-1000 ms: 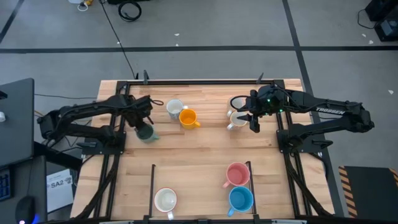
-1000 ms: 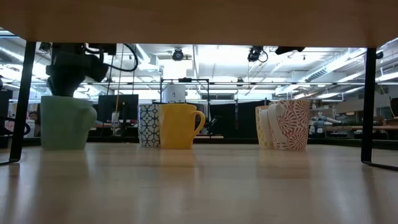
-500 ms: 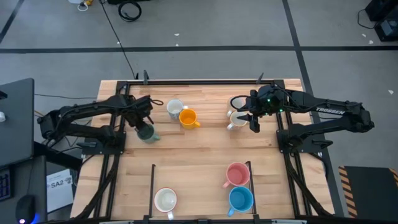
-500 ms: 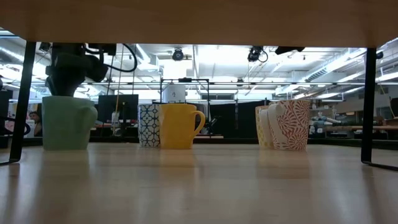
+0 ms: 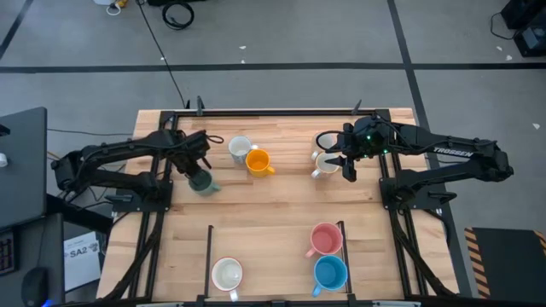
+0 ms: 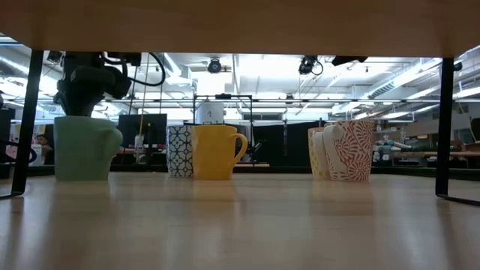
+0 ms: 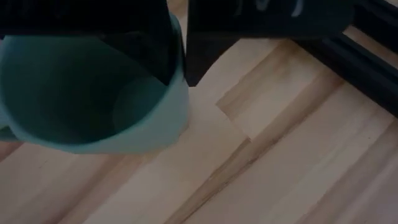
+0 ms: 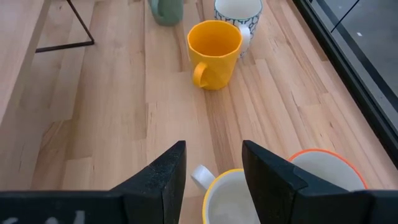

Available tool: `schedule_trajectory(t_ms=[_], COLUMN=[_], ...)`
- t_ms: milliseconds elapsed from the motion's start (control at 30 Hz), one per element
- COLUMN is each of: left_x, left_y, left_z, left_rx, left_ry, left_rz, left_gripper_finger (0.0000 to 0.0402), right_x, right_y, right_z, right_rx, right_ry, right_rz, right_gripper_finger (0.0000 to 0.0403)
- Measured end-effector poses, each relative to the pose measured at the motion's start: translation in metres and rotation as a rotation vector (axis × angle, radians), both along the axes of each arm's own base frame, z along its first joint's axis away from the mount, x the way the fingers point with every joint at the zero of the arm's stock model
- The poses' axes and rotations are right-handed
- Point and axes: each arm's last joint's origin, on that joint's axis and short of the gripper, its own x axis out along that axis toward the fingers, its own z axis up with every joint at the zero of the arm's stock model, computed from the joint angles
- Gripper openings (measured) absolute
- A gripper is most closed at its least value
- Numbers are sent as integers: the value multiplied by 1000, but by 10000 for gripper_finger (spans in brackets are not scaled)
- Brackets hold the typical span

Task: Place coffee mugs
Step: Put the green mug on the shelf

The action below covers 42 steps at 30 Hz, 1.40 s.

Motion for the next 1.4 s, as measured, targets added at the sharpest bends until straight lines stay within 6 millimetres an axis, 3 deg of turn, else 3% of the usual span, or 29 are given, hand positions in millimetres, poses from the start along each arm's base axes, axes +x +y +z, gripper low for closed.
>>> schedule_trajectory(t_ms=[133, 267, 400, 733, 1000, 1167, 1400], left_x=[1, 7, 15, 23, 26, 46, 96], left_y=[1, 4, 8, 9, -13, -31, -57], left_z=[2, 19, 54, 165, 216, 239, 257], left_rx=[6, 40, 89, 241, 243, 203, 150], left_ry=[-6, -46, -130, -474, -657, -727, -742], left_rz=[-11, -36, -70, -91, -117, -202, -341], left_gripper_finger=[20, 20, 20, 20, 20, 20, 20], right_x=[0, 0, 0, 0, 0, 0, 0], right_y=[0, 0, 0, 0, 0, 0, 0], right_z=[0, 0, 0, 0, 0, 0, 0], right_rx=[-1, -1, -1, 0, 0, 0, 1], right_ry=[0, 0, 0, 0, 0, 0, 0], right_rz=[0, 1, 1, 0, 0, 0, 0], right_gripper_finger=[162, 163, 162, 162, 162, 162, 163])
